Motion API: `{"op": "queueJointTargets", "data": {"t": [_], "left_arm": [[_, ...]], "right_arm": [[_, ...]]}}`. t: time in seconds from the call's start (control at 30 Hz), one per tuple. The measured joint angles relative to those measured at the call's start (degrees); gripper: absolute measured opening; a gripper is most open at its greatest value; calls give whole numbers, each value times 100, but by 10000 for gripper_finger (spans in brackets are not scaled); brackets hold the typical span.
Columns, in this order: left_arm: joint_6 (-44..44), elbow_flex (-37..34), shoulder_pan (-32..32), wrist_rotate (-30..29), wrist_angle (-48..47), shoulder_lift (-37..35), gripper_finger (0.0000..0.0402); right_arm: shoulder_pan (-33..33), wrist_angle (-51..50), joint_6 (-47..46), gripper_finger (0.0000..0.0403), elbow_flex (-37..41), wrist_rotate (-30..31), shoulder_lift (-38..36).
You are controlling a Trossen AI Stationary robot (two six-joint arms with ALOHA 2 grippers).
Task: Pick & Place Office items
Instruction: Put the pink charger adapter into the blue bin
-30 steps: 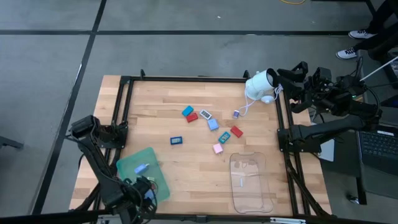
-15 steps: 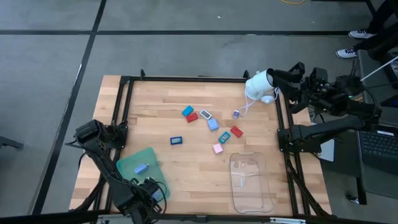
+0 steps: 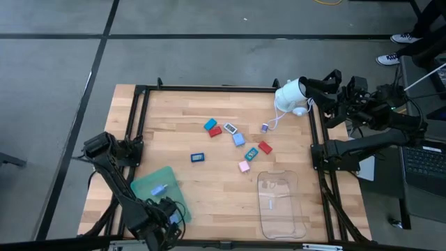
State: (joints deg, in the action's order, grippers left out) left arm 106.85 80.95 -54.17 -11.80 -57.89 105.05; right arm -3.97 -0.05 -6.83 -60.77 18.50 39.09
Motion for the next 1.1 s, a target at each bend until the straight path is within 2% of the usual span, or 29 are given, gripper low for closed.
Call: {"op": "queueJointTargets", "data": {"t": [0.13, 0.3, 0.43, 0.53, 0.6, 0.73, 0.8, 0.87, 0.93, 1.1], "left_arm": [[35, 0, 246, -1172, -336, -592, 306], [-477, 0, 827, -2874, -752, -1598, 291], [-1582, 0, 1720, -3486, -652, -2193, 287], [-2760, 0, 2442, -3894, 84, -2487, 287], [-3803, 0, 3003, -3493, 839, -2608, 287], [-5790, 0, 4070, -1768, 2990, -2517, 287], [-6348, 2, 4523, -831, 4135, -2337, 286], [-6467, 17, 4981, 78, 4961, -2046, 285], [-6273, 6, 5411, 526, 4983, -1776, 285], [-5943, 4, 6165, 1119, 4481, -958, 285]], "right_arm": [[0, 65, 16, 155, 2, 3, 0], [0, 63, 46, 155, 0, 4, -7], [0, 54, 152, 155, 1, 7, -7], [0, 52, 174, 155, 2, 54, -7], [0, 50, 227, 155, 0, 98, -7], [1, 50, 344, 155, 0, 144, -7], [0, 50, 389, 155, 2, 146, -7], [0, 50, 429, 155, 2, 161, -23], [0, 50, 431, 155, 0, 162, -44], [2, 49, 402, 155, 1, 161, -141]]}}
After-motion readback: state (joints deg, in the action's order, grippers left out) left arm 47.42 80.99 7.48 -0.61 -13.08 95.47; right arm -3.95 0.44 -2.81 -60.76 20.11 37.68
